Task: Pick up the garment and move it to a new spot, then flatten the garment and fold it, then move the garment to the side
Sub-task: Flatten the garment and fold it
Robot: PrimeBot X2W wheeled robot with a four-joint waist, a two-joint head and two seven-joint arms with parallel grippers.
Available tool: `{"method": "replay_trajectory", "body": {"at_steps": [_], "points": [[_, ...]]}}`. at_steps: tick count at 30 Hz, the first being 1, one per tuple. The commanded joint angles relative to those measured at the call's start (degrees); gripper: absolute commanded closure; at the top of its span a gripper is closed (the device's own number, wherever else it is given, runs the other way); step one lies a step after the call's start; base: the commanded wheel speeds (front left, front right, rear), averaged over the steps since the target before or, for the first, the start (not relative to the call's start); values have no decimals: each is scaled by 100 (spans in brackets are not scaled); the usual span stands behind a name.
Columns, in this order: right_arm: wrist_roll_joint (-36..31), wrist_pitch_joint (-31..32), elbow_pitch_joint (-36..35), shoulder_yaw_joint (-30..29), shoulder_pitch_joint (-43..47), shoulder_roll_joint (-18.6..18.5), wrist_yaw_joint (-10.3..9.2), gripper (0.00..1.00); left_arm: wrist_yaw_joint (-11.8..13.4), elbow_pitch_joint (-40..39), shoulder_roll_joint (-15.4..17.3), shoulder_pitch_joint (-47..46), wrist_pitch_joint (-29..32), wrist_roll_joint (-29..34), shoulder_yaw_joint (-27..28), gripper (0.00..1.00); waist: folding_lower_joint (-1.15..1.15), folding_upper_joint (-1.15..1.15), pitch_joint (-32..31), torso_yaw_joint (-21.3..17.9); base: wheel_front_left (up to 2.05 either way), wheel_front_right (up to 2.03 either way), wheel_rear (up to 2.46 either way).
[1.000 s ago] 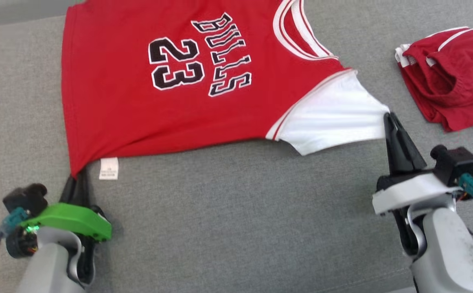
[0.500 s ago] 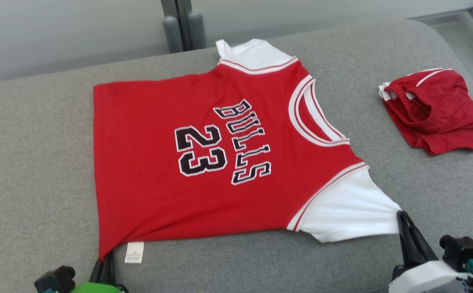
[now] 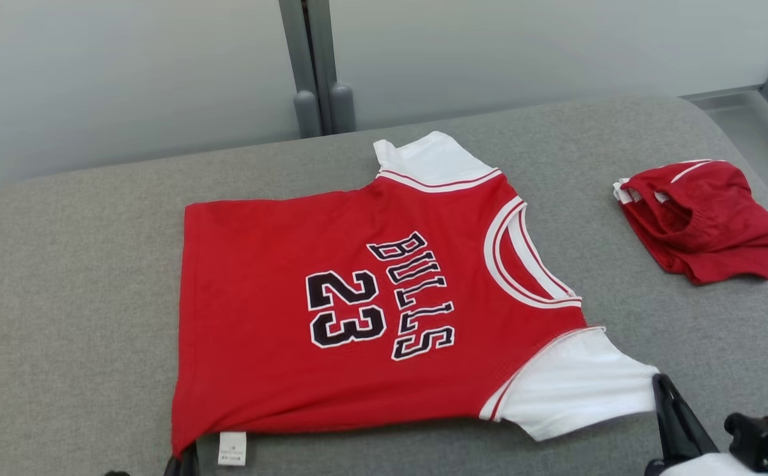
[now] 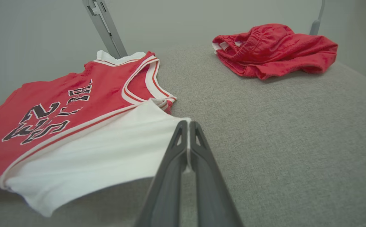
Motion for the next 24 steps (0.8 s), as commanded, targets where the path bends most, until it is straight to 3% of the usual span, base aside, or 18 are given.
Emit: {"method": "replay_trajectory", "body": {"at_steps": [1,10,24], "points": [[71,-27,-97,29,-217,-50,-24,100,23,-113,20,-155,-2,-11,-25,100,1,0,127,16,0,0,0],[132,-26,-201,441,-1495,-41,-19,100,22,-227,109,-1066,-2,-233,-329,100,1,0,816,89,0,0,0],[-378,-26,727,495,-3346,-40,-18,100,22,291,371,-2464,-3,-394,-585,100,1,0,1820,221,0,0,0]]}}
